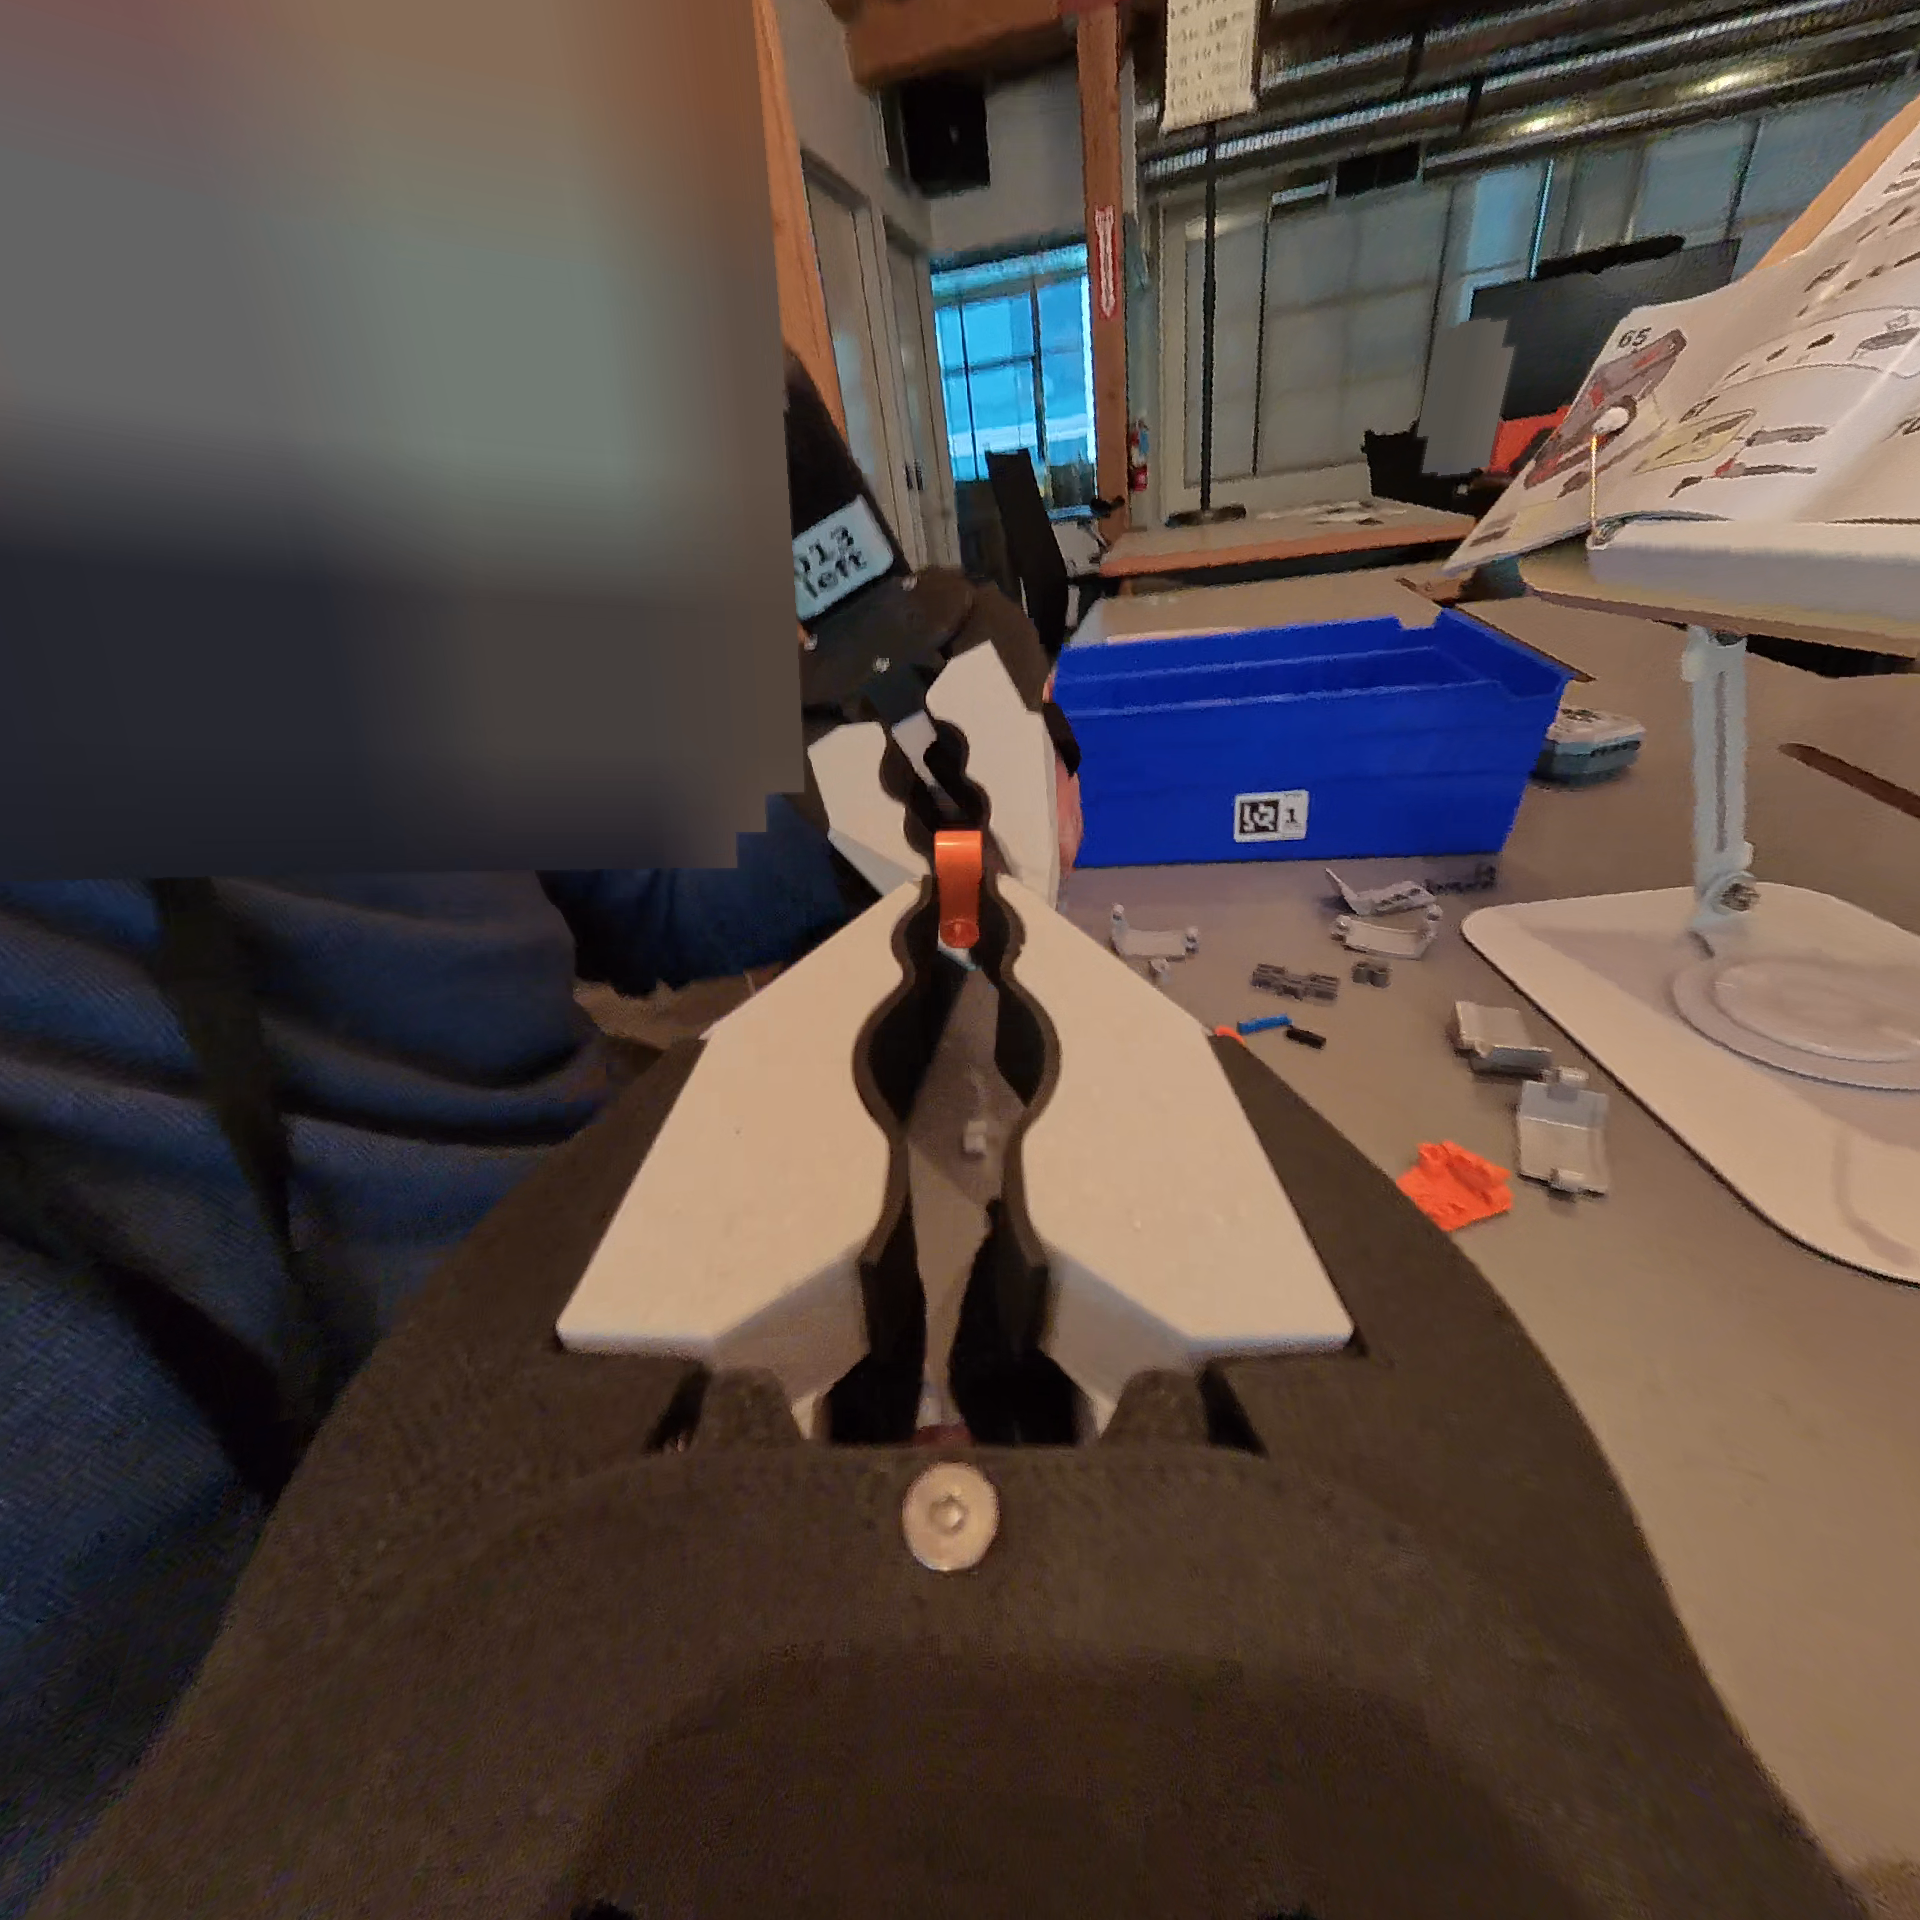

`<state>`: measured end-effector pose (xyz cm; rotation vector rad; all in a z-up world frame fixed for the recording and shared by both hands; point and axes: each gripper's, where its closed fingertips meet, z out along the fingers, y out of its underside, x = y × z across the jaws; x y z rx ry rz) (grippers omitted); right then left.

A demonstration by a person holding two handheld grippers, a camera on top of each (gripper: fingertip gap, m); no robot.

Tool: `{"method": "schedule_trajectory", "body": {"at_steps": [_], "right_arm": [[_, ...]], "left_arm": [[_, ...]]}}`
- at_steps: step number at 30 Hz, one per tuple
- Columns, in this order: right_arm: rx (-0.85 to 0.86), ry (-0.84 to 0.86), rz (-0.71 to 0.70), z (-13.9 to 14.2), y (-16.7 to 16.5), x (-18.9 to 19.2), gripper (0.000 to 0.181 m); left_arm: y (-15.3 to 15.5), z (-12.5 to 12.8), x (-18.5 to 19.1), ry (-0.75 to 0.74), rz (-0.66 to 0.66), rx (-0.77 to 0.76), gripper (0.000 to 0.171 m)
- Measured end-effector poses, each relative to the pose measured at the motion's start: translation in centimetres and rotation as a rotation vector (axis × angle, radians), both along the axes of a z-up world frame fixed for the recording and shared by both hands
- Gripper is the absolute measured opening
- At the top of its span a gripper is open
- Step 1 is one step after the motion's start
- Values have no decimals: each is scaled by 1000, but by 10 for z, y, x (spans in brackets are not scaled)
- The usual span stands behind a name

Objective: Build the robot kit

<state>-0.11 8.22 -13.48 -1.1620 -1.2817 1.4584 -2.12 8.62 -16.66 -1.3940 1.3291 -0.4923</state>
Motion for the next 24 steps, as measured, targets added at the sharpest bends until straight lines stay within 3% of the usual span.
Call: {"method": "schedule_trajectory", "body": {"at_steps": [5, 24], "right_arm": [[122, -96, -53, -5, 0, 1, 5], [201, -255, -85, -35, 3, -4, 5]], "left_arm": [[2, -3, -2, 50, 17, 42, 11], [8, -25, -3, 278, 91, 201, 11]]}}
